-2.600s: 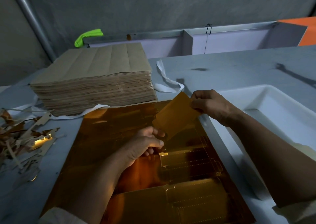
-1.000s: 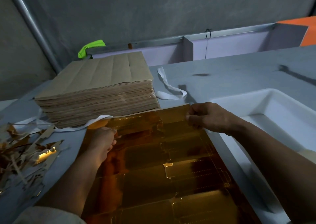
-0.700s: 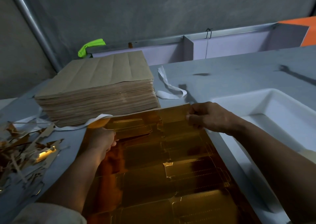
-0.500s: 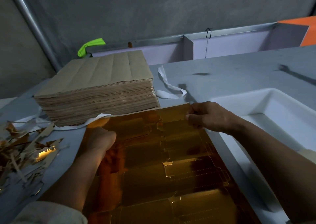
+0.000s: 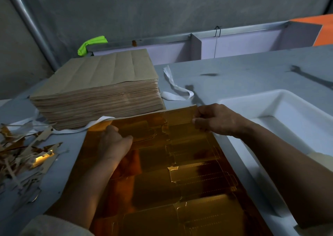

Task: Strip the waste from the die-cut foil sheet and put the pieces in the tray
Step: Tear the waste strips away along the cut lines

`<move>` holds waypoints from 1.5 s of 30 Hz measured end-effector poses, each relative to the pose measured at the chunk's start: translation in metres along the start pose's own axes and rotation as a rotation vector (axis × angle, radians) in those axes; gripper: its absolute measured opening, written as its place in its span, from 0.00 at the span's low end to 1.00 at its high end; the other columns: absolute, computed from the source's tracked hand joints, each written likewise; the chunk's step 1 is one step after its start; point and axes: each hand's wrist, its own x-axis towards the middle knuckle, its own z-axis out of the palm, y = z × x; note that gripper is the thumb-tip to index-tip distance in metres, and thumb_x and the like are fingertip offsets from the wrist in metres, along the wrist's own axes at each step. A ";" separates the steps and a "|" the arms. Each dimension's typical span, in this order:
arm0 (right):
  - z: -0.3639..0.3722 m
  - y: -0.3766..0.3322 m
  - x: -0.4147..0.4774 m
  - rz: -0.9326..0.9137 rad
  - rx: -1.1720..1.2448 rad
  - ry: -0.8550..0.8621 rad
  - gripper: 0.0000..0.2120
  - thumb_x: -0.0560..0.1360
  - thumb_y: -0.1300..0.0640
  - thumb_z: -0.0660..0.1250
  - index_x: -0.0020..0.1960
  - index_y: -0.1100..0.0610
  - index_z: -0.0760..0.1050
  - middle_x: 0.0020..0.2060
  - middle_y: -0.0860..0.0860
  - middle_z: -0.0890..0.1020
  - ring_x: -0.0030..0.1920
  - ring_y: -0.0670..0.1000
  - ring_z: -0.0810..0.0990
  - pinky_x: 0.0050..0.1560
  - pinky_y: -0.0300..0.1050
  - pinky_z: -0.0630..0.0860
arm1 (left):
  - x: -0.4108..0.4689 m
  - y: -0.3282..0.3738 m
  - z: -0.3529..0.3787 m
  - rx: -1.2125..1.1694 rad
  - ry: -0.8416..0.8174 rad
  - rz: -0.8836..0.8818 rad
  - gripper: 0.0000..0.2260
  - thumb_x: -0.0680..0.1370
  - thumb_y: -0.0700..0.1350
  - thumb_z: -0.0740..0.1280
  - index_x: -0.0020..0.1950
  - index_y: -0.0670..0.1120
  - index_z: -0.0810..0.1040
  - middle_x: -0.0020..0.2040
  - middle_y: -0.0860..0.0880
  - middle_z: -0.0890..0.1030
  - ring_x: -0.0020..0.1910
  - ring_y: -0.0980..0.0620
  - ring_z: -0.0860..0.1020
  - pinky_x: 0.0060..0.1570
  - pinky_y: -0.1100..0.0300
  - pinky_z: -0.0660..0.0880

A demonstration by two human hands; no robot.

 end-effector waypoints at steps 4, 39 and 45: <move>0.000 -0.002 -0.001 -0.003 -0.107 -0.044 0.08 0.78 0.50 0.68 0.40 0.48 0.77 0.38 0.49 0.81 0.40 0.48 0.80 0.42 0.42 0.76 | -0.025 0.013 0.011 0.010 0.009 0.181 0.23 0.76 0.52 0.71 0.69 0.53 0.68 0.62 0.48 0.72 0.54 0.51 0.73 0.42 0.60 0.69; 0.016 -0.011 -0.005 -0.016 -0.294 -0.529 0.12 0.79 0.57 0.64 0.44 0.41 0.75 0.44 0.40 0.78 0.45 0.45 0.79 0.44 0.37 0.72 | -0.073 0.040 0.016 0.392 -0.501 0.975 0.11 0.80 0.43 0.64 0.56 0.58 0.76 0.50 0.60 0.69 0.45 0.61 0.71 0.38 0.69 0.68; 0.017 -0.010 -0.004 -0.017 -0.318 -0.538 0.12 0.79 0.56 0.64 0.43 0.39 0.73 0.47 0.42 0.79 0.46 0.43 0.77 0.45 0.39 0.70 | -0.073 0.039 0.016 0.381 -0.489 0.973 0.07 0.80 0.45 0.64 0.53 0.58 0.76 0.50 0.59 0.67 0.46 0.60 0.70 0.40 0.67 0.68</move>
